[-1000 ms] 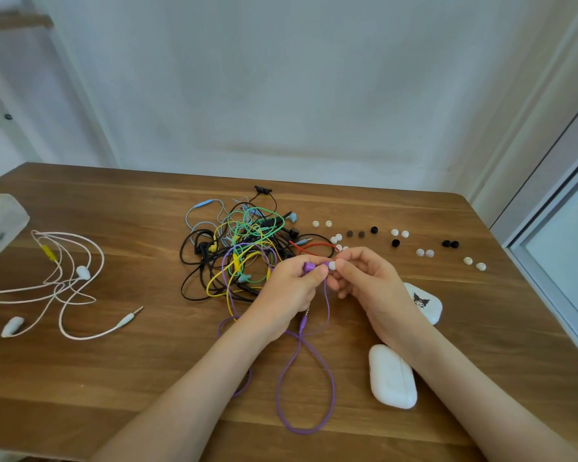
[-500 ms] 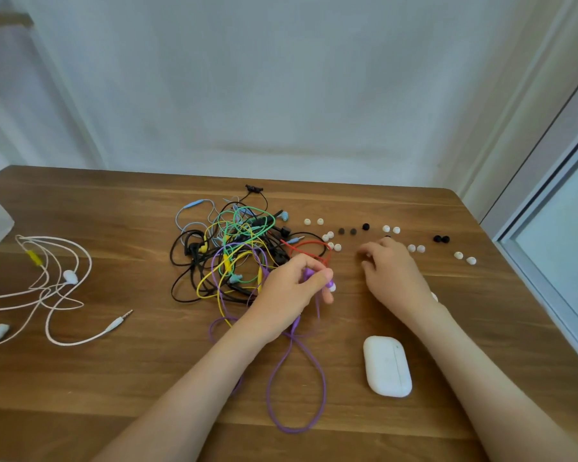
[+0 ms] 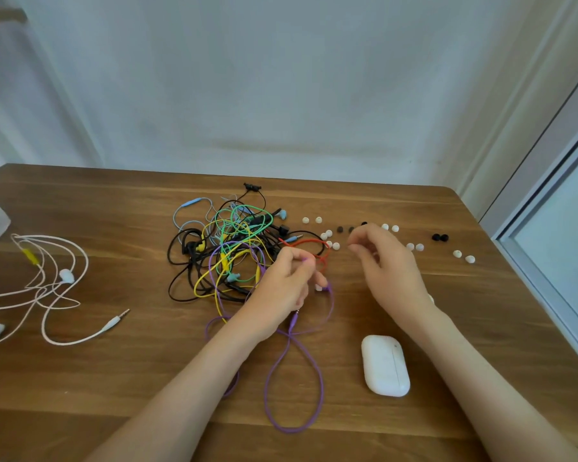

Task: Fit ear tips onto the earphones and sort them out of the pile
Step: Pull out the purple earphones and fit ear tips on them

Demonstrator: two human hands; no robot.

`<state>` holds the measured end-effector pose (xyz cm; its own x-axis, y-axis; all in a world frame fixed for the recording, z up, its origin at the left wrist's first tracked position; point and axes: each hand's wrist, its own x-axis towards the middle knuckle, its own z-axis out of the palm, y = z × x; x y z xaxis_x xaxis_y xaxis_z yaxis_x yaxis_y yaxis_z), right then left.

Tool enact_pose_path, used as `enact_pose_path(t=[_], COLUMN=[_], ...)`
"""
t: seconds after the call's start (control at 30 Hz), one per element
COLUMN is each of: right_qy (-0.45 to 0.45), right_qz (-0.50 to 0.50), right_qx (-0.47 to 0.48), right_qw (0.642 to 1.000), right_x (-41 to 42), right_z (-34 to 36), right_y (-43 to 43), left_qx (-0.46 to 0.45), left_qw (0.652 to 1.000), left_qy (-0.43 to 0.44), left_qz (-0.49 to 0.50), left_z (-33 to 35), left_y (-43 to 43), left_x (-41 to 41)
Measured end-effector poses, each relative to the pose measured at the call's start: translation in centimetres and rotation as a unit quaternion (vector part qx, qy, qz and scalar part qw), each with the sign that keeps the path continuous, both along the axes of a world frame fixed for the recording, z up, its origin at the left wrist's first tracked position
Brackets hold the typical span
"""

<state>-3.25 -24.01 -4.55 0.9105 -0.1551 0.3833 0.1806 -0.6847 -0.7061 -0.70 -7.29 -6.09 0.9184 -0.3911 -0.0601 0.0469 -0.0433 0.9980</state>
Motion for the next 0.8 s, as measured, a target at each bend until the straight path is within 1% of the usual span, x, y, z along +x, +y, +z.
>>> enact_pose_path(t=[0.1, 0.2, 0.33, 0.4, 0.47, 0.57, 0.8], right_qy=[0.036, 0.076, 0.105, 0.113, 0.13, 0.161, 0.166], right_qz=[0.049, 0.077, 0.084, 0.076, 0.068, 0.084, 0.127], right_qx=[0.05, 0.084, 0.183, 0.251, 0.305, 0.332, 0.386], right_qw=[0.997, 0.991, 0.974, 0.958, 0.941, 0.926, 0.899], right_x=[-0.5, -0.7, -0.7, -0.6, -0.5, -0.3, 0.0], right_z=[0.4, 0.3, 0.1, -0.1, -0.3, -0.4, -1.2], right_y=[0.9, 1.4, 1.7, 1.7, 1.7, 1.7, 2.0], left_qx=[-0.003, -0.015, -0.047, -0.065, -0.072, -0.07, -0.087], left_qw=[0.999, 0.999, 0.999, 0.997, 0.997, 0.997, 0.996], left_qy=[-0.026, -0.042, -0.003, 0.016, 0.015, 0.004, 0.01], left_qz=[-0.02, -0.008, 0.024, 0.032, 0.028, 0.007, -0.01], left_z=[0.1, 0.4, 0.4, 0.4, 0.3, 0.2, 0.0], left_y=[0.1, 0.2, 0.1, 0.0, 0.0, 0.1, 0.1], left_x=[-0.1, -0.2, -0.1, -0.1, 0.0, 0.0, 0.0])
